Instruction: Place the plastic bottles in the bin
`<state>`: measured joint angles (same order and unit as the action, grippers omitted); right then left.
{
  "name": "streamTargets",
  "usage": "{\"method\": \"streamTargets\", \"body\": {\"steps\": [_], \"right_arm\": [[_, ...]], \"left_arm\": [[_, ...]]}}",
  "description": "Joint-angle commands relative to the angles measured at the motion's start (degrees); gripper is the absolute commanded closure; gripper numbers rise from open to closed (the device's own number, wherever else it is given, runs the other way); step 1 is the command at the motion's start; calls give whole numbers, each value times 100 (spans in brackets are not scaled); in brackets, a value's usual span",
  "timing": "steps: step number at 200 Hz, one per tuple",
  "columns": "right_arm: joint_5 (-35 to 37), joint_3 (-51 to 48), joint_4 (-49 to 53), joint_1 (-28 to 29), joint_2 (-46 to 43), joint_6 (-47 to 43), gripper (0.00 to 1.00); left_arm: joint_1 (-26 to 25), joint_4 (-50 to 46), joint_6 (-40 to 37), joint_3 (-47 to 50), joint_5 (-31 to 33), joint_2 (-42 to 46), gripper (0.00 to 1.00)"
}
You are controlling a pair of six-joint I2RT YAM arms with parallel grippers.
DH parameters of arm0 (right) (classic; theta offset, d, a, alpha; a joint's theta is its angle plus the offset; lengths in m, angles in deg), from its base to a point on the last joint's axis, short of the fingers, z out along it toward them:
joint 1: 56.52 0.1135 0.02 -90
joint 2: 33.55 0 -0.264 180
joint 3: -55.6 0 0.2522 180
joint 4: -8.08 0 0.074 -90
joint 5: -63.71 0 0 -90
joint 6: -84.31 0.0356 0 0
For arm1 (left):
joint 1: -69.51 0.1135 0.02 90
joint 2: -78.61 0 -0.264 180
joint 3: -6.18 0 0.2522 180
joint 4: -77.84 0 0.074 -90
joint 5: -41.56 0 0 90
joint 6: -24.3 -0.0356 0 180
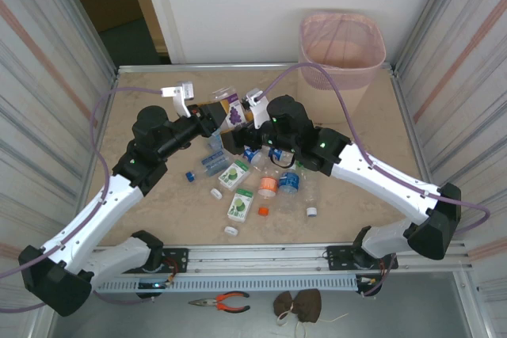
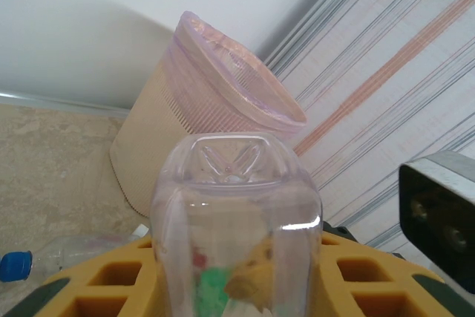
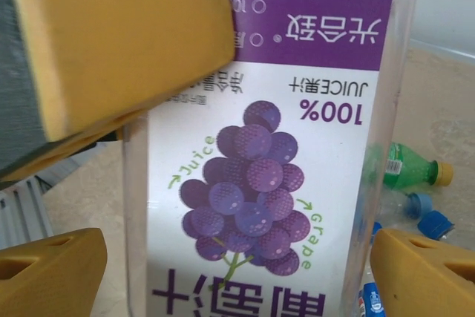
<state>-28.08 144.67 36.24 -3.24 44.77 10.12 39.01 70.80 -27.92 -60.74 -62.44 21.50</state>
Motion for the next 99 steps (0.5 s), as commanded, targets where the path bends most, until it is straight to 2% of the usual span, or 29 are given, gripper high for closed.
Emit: {"method": "streamTargets", "body": {"steps": [1,53,84,99], "right_arm": [[67,293,-175,25,117,-123,13],[52,340,-142,30,56,-54,29],[138,387,-36,25,-20,-26,33],[168,445,63,-8,-47,-21,33]], "left_arm": [[-25,235,72,-183,-121,97,68],[-24,156,72,-172,-73,163,66],[-24,52,37,-185,-16,232,58],[-19,-52,-67,-185,40,306,49]]}}
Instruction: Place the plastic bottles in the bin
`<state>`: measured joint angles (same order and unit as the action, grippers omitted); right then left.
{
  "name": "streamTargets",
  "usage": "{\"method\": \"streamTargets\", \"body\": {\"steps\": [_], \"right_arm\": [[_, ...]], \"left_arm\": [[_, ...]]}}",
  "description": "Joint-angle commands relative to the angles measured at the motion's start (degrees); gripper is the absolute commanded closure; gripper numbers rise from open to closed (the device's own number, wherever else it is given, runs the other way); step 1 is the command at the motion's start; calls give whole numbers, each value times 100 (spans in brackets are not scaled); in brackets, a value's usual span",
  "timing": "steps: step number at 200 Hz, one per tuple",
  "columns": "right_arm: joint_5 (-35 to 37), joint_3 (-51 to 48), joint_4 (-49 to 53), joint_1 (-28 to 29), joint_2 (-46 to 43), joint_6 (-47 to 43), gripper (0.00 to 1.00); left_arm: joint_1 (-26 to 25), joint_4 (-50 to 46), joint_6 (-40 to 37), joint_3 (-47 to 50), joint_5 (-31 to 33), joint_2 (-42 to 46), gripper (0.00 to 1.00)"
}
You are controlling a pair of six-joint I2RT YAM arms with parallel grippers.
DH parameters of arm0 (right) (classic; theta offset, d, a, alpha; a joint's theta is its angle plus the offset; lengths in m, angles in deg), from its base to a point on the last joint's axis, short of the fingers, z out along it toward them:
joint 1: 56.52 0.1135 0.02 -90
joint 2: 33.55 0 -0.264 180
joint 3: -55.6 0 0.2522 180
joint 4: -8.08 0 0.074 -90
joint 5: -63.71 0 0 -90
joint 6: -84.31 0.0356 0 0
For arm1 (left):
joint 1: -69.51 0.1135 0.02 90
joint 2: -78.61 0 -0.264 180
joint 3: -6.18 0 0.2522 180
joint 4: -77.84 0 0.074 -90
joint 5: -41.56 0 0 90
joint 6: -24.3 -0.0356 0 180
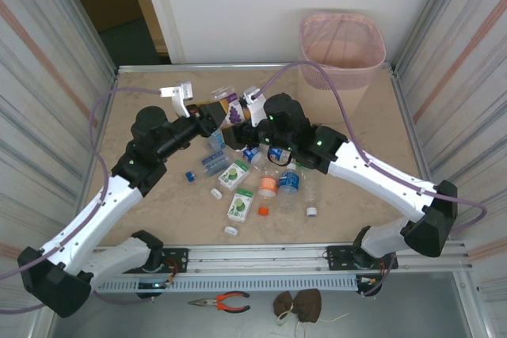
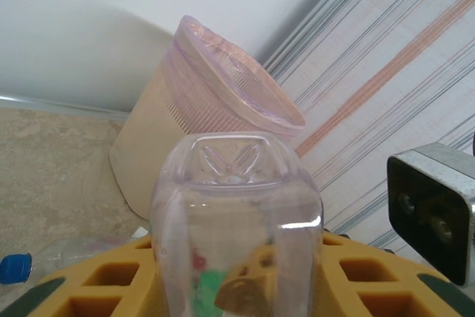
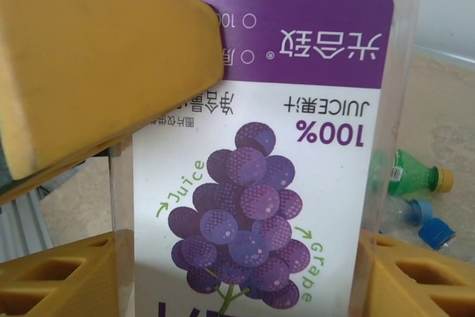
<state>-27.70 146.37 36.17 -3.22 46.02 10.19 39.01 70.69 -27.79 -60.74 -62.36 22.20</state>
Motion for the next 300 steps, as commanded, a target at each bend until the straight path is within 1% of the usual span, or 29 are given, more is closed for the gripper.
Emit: {"method": "streamTargets", "body": {"steps": [1,8,15,38,57,84,111,147,164,168,179,217,241,278,300], "right_arm": [[131,281,79,-11,-171,-26,33],[141,314,141,-43,-182,-30,33],[150,352,207,-93,-195,-28,33],[157,520,488,-355,-239,-15,33],[114,700,760,-711,-284,9,33],[-188,1105,1258,-1526,-230,132,33],[-611,1648,1717,-2417,5,161,33],[-990,2539,2075,-3430,537,109,33],[-1160,2982,2227,-3825,927,108,33],[-1217,3245,2244,-3920,1032,100,33],[-1340,3577,2334,-4152,1339,149,33],[-1613,5005,2845,-4659,2539,58,33],[-1719,5977,3363,-4817,3306,-60,33],[-1917,6586,3496,-4934,4055,-263,33],[-2058,6660,3594,-4948,4338,-389,33]], "left_arm": [[-22,-52,-90,-185,34,240,48],[-21,-160,-150,-197,67,277,43],[-26,-288,-203,-206,123,317,40],[-22,-659,-438,-185,298,508,35],[-21,-969,-609,-143,419,680,35],[-18,-1383,-881,-25,503,899,34],[-25,-1751,-966,102,614,1067,34],[-22,-1983,-995,224,638,1176,34],[-25,-2076,-1030,229,667,1197,35],[-18,-2100,-1043,222,675,1193,34],[-23,-2146,-1083,223,684,1186,35],[-19,-2228,-1157,200,668,1095,34],[-26,-2394,-1233,78,670,957,34],[-20,-2554,-1304,-43,729,820,34],[-20,-2625,-1282,-83,723,787,34]]}}
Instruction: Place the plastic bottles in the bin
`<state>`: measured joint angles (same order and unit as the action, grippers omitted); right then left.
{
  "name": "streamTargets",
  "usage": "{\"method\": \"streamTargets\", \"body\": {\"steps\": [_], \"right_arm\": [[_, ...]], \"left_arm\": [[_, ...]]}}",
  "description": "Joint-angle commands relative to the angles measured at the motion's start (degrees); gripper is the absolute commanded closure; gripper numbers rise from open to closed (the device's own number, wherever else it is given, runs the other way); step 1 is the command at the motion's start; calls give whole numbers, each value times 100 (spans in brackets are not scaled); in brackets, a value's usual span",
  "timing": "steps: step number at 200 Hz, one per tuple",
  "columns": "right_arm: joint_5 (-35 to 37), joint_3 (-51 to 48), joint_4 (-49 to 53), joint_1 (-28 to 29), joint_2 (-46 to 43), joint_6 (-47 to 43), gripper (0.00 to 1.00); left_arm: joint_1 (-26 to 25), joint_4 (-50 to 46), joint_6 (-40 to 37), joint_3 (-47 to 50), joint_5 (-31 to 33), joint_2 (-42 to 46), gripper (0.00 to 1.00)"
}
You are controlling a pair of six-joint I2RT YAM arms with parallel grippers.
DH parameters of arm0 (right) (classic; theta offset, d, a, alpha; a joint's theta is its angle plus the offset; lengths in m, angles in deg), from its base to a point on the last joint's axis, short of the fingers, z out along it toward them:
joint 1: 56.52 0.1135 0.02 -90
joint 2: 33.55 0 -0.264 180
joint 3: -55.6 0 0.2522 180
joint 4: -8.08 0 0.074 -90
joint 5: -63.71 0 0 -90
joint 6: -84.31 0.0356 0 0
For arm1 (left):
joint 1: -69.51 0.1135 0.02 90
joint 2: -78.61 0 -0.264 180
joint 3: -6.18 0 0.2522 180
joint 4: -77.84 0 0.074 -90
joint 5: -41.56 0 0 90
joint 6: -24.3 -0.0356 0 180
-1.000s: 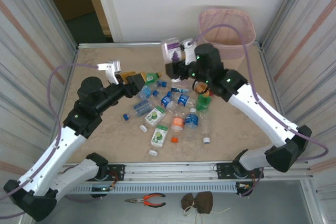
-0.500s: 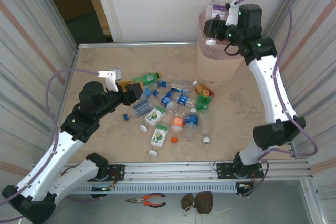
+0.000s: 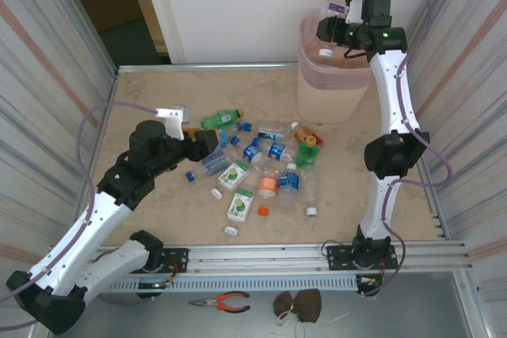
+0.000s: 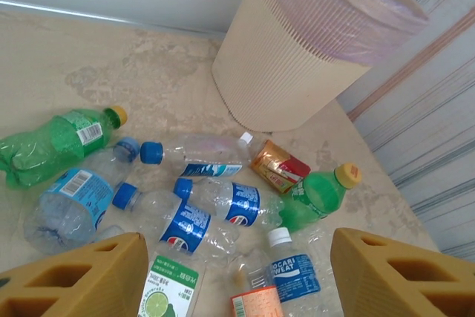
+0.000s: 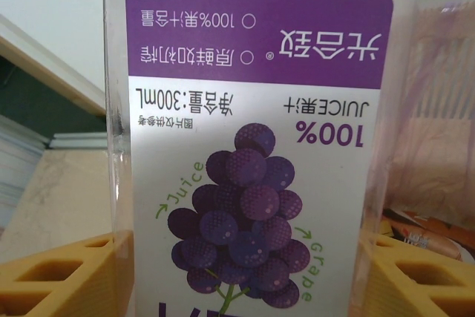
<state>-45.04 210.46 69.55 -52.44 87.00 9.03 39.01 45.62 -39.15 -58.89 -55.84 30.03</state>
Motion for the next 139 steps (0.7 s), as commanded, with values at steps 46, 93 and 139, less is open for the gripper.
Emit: {"method": "streamTargets", "body": {"steps": [46,93,139], "right_arm": [[-395,243,589,3,706,-453,33],[-372,243,987,23,1113,-836,33],[-299,243,1160,101,1431,-1125,28]], "left_arm": [[-12,-247,-164,-273,90,-73,34],[22,-459,-203,-177,125,-140,34],[147,-665,-209,-82,-7,-290,33]]}}
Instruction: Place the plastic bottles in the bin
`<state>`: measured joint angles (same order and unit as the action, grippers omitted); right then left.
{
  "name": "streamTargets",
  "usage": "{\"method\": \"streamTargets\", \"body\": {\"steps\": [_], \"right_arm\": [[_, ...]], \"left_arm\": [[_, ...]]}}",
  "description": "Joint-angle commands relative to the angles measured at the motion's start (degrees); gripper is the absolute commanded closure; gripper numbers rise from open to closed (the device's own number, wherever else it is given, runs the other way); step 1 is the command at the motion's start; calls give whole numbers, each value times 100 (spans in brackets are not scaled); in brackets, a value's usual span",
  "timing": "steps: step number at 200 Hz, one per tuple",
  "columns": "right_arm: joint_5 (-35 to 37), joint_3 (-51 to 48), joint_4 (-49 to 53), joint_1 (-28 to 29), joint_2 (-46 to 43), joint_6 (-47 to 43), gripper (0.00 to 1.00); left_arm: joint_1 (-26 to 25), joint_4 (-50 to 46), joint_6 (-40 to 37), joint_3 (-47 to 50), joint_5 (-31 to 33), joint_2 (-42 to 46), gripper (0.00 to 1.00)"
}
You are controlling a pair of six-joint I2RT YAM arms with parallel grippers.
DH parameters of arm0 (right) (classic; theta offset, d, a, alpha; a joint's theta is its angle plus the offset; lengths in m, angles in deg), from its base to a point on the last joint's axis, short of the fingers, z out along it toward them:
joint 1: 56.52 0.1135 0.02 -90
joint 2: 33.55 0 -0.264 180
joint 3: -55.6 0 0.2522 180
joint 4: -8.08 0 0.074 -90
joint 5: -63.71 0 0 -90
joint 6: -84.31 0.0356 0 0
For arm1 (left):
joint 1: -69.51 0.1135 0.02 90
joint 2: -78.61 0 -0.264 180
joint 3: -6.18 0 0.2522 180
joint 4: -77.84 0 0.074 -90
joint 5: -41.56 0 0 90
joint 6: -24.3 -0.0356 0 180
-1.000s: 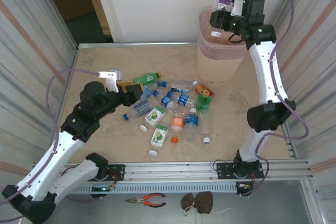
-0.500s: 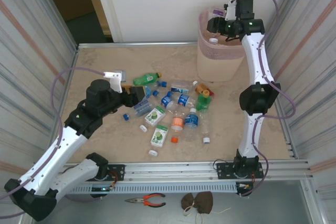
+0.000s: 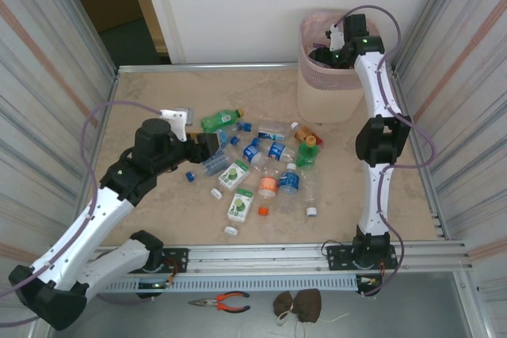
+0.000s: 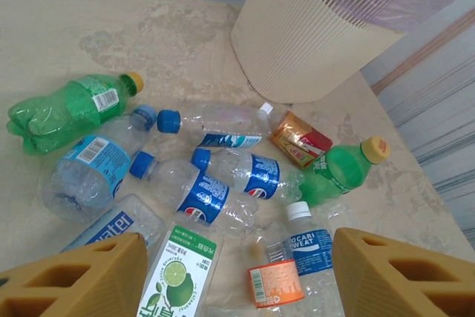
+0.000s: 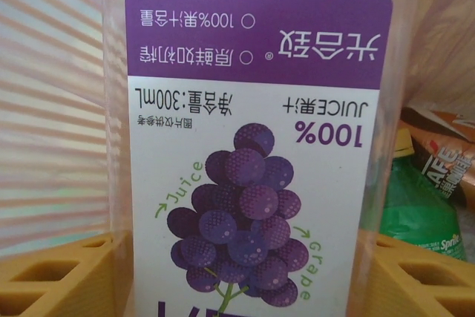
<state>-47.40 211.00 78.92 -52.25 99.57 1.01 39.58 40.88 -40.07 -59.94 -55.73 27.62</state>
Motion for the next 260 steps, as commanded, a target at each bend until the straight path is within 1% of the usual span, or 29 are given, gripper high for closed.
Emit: {"method": "streamTargets", "body": {"steps": [1,34,50,66,102,141,163,175,193,210,226,249,260], "right_arm": [[-62,188,228,82,181,-320,28],[-45,188,238,102,267,-310,23],[7,186,234,120,226,-311,19],[79,188,222,128,148,-302,17],[254,215,205,110,-129,-279,16],[391,215,232,32,-566,-164,16],[479,219,259,-7,-848,-76,15],[510,223,290,-27,-1012,-60,15],[592,223,346,-72,-1265,-59,15],[667,223,415,-123,-1515,-56,15],[715,215,500,-216,-1729,-54,14],[754,202,591,-316,-2054,-55,14],[753,161,631,-337,-2208,-60,14]], "left_arm": [[92,-192,-118,28,-27,-46,33],[146,-229,-191,108,-113,-120,32],[161,-348,-244,82,-9,-202,32],[181,-504,-317,43,33,-329,32],[208,-769,-593,-53,-104,-692,32],[207,-992,-840,-149,-411,-1177,34],[207,-1159,-1009,-183,-381,-1429,34],[208,-1323,-1163,-233,-258,-1573,34],[216,-1594,-1581,-397,-143,-1803,33],[225,-1895,-2261,-607,-123,-2045,31],[246,-2152,-2843,-763,137,-2239,29],[368,-2201,-3787,-776,185,-2384,27],[445,-2170,-4114,-743,258,-2436,25]]}}
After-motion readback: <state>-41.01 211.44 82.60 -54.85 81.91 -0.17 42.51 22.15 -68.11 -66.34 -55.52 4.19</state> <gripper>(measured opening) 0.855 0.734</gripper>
